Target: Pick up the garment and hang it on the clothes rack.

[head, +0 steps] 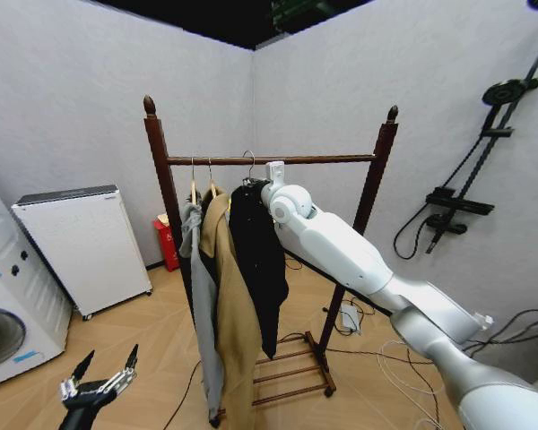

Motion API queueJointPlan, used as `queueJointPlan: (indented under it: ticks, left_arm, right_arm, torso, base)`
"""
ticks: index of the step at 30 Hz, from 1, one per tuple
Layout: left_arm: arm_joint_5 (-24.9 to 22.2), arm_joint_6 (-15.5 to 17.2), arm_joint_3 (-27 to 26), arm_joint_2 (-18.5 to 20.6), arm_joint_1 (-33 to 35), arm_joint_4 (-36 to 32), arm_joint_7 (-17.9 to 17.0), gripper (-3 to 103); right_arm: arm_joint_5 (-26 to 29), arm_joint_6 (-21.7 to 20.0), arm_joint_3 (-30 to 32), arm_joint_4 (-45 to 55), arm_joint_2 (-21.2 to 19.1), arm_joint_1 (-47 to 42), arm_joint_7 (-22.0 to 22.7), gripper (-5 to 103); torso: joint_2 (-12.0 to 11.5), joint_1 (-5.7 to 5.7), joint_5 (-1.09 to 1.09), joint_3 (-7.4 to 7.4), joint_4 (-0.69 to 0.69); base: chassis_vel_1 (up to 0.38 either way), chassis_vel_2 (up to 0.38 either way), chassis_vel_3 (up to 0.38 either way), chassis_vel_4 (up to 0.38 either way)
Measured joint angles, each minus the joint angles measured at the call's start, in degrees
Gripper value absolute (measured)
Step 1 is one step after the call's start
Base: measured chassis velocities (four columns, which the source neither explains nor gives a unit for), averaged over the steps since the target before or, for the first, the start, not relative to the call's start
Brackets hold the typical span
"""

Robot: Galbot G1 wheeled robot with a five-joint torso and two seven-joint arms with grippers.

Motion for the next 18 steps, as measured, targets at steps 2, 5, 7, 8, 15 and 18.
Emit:
queueJointPlan:
  ticks: [2, 5, 7, 8, 15, 18]
  left_arm:
    - [0.0, 0.0, 0.0, 0.0, 0.0, 0.0, 0.0, 100]
    - [0.0, 0.0, 0.0, 0.0, 0.0, 0.0, 0.0, 100]
    - [0.0, 0.0, 0.0, 0.0, 0.0, 0.0, 0.0, 100]
    - [0.0, 0.0, 0.0, 0.0, 0.0, 0.0, 0.0, 100]
    - [0.0, 0.0, 0.0, 0.0, 0.0, 0.0, 0.0, 100]
    - [0.0, 0.0, 0.0, 0.0, 0.0, 0.0, 0.0, 100]
  right_arm:
    - [-0.8, 0.3, 0.0, -0.2, -0.1, 0.0, -0.6, 18]
    - [-1.7, 1.2, 0.0, -0.4, -0.5, -0.1, -1.2, 34]
    - [-1.7, 1.6, 0.1, -0.3, -0.5, -0.2, -1.3, 39]
    - [-1.7, 1.6, 0.1, -0.3, -0.5, -0.2, -1.3, 39]
    - [0.1, 2.4, 1.4, 4.6, -3.9, -1.6, -0.7, 66]
    - [2.0, 2.3, 2.4, 8.9, -6.2, -3.5, 0.9, 78]
  torso:
    - [0.0, 0.0, -0.01, 0.0, 0.0]
    - [0.0, 0.0, 0.0, 0.0, -0.01]
    - [0.0, 0.0, 0.0, 0.0, 0.0]
    - [0.0, 0.0, 0.0, 0.0, 0.0]
    - [0.0, 0.01, 0.0, 0.0, 0.0]
    - [0.0, 0.01, 0.01, 0.0, -0.01]
  base:
    - [0.0, 0.0, 0.0, 0.0]
    - [0.0, 0.0, 0.0, 0.0]
    - [0.0, 0.0, 0.0, 0.0]
    - [0.0, 0.0, 0.0, 0.0]
    - [0.0, 0.0, 0.0, 0.0]
    - [0.0, 0.0, 0.0, 0.0]
